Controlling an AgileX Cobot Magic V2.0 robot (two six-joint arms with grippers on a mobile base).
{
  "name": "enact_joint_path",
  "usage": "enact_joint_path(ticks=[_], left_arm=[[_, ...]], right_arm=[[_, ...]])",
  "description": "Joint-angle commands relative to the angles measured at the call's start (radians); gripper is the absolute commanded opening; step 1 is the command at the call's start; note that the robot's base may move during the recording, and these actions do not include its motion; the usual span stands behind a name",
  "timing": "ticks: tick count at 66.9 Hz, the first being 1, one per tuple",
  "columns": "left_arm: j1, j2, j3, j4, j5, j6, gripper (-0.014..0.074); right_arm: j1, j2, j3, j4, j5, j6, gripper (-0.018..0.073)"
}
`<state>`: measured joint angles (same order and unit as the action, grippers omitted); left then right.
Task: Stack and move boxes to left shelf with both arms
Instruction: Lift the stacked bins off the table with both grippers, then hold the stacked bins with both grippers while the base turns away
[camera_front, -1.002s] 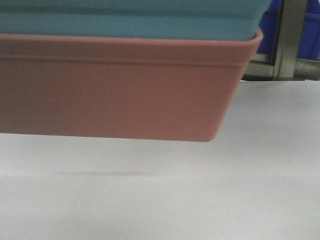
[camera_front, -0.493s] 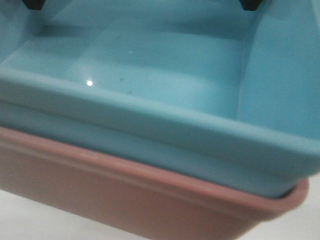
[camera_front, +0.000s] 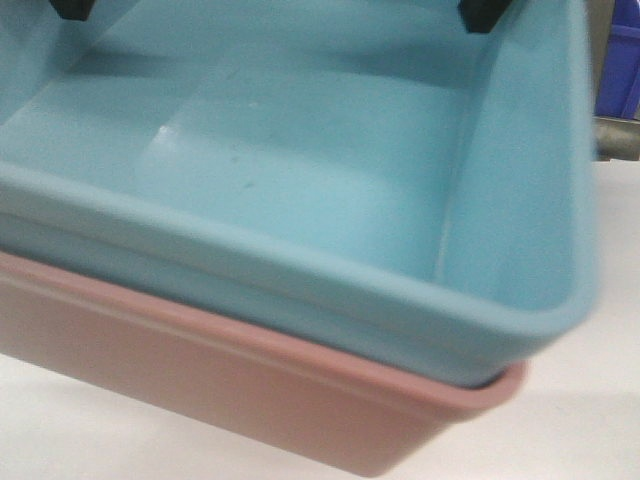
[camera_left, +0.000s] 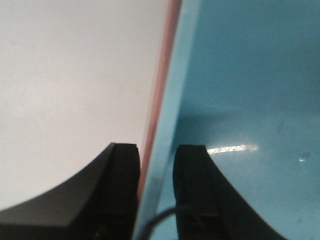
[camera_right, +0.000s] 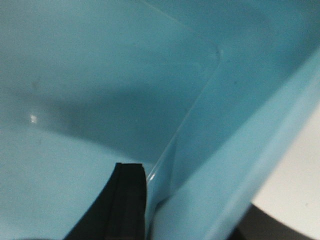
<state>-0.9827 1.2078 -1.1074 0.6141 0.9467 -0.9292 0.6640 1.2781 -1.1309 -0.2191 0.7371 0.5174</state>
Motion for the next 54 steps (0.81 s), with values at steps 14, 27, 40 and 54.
enact_joint_path(ticks=[14, 27, 40, 54], left_arm=[[-0.024, 0.047, -0.063, 0.127, -0.237, -0.159, -0.0009], [-0.024, 0.122, -0.138, 0.129, -0.215, -0.166, -0.0008], [-0.013, 0.169, -0.185, 0.136, -0.197, -0.166, -0.0009], [-0.005, 0.183, -0.185, 0.148, -0.199, -0.166, -0.0009]], right_arm=[[0.085, 0.120, -0.178, 0.017, -0.213, -0.046, 0.0057], [0.115, 0.167, -0.210, 0.016, -0.215, -0.046, 0.0057], [0.115, 0.170, -0.210, 0.016, -0.221, -0.046, 0.0057], [0.115, 0.170, -0.210, 0.016, -0.224, -0.046, 0.0057]])
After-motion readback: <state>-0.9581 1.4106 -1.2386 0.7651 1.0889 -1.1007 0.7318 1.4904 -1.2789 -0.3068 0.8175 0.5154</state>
